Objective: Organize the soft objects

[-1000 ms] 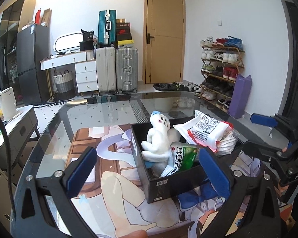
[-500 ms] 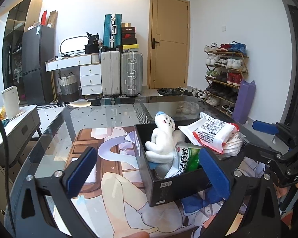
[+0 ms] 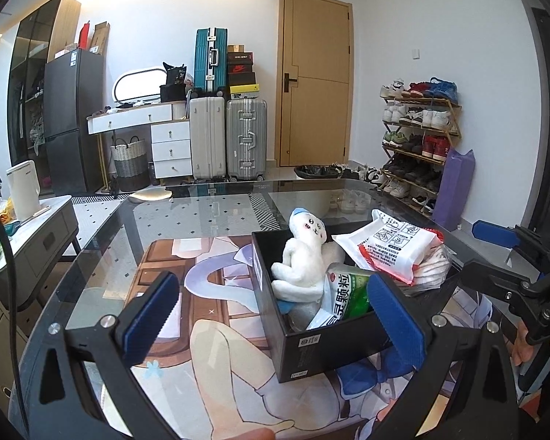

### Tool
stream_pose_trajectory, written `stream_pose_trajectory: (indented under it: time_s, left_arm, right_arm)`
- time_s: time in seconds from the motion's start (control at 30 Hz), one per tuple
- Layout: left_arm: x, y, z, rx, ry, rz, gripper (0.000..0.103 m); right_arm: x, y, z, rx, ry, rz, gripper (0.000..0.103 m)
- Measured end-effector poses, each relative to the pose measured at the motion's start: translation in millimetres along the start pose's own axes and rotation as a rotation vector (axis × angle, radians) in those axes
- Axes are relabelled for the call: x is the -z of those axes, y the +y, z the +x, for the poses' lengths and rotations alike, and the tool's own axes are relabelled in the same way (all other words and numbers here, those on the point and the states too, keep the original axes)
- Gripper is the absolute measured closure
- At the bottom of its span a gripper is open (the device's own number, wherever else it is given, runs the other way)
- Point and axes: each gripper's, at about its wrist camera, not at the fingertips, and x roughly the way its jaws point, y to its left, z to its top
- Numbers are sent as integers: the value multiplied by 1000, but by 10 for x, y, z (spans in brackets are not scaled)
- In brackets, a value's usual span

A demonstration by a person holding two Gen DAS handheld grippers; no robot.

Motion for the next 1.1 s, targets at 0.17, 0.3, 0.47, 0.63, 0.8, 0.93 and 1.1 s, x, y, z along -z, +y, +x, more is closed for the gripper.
stream_pose_trajectory:
  time_s: [0.17, 0.3, 0.47, 0.63, 0.8, 0.93, 1.1]
  left_arm:
    - [5, 8, -5, 1, -2, -2, 0]
    - [5, 10, -9, 0, -2, -3, 0]
    - [6, 13, -8, 1, -2, -2, 0]
    - [4, 25, -9, 1, -2, -3, 0]
    - [7, 28, -8, -2, -2, -4, 0]
    - [-3, 36, -19, -2, -3, -5, 0]
    - [-5, 40, -27, 0, -4, -5, 0]
  right_arm:
    - [0, -11, 0, -4, -2, -2, 1]
    - [2, -11, 0, -4, -2, -5, 1]
    - [0, -3, 9, -7, -2, -6, 1]
    - [1, -1, 8, -6, -3, -8, 1]
    - [3, -3, 14, -6, -2, -7, 1]
    - [6, 0, 13, -5, -3, -8, 1]
    - [6, -1, 15, -6, -3, -7, 1]
